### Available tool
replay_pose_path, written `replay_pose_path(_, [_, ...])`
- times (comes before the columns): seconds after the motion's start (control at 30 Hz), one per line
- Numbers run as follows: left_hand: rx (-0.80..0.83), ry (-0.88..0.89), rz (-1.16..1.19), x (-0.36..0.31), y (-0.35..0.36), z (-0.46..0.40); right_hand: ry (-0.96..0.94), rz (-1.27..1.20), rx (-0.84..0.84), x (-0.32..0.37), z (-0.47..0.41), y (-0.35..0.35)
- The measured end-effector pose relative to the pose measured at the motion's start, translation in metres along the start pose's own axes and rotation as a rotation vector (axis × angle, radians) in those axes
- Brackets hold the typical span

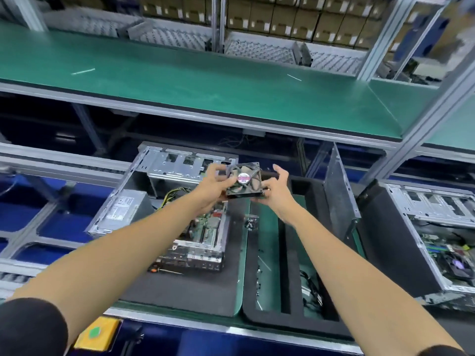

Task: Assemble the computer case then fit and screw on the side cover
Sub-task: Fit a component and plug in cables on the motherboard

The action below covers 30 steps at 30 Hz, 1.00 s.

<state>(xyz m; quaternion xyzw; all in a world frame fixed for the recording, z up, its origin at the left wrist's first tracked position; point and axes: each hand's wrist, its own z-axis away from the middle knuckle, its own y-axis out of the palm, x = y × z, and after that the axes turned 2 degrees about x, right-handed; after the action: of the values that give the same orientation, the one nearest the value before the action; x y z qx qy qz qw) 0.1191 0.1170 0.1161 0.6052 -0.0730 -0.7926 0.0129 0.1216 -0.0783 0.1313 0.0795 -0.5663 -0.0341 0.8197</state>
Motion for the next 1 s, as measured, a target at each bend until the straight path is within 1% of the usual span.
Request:
replay_pose_path(0.07, [-0.008,0.061,-0.095,-0.008,-0.037,0.008,0.105,-0.062,-0.007,-0.005,-0.006,0.026])
replay_pose_path(0.1, [-0.002,0.087,-0.155,-0.012,-0.054,0.014,0.146,-0.049,-0.005,-0.009,-0.009,0.040])
replay_pose_path(0.17, [0.051,0.129,-0.271,-0.018,-0.087,0.024,0.162,0.024,-0.014,-0.018,-0.015,0.066])
replay_pose_path(0.27, [0.137,0.173,-0.422,-0.023,-0.133,0.037,0.124,0.105,-0.042,-0.033,-0.020,0.106])
replay_pose_path(0.33, [0.148,0.172,-0.472,-0.024,-0.157,0.045,0.061,0.214,-0.051,-0.046,-0.023,0.124])
replay_pose_path(0.43, [0.197,0.154,-0.609,-0.018,-0.187,0.050,-0.065,0.438,-0.001,-0.070,-0.027,0.146])
replay_pose_path(0.53, [0.290,0.106,-0.725,-0.009,-0.210,0.050,-0.078,0.584,0.049,-0.091,-0.028,0.162])
replay_pose_path(0.7, [0.481,0.094,-0.909,0.004,-0.219,0.045,-0.036,0.659,0.048,-0.120,-0.028,0.168])
replay_pose_path(0.8, [0.589,0.073,-0.956,0.010,-0.212,0.040,0.003,0.741,0.055,-0.129,-0.028,0.163])
replay_pose_path(0.93, [0.720,0.060,-1.068,0.018,-0.204,0.026,0.090,0.891,0.197,-0.138,-0.033,0.159])
replay_pose_path(1.0, [0.779,0.025,-1.097,0.021,-0.201,0.020,0.124,0.955,0.247,-0.136,-0.037,0.162])
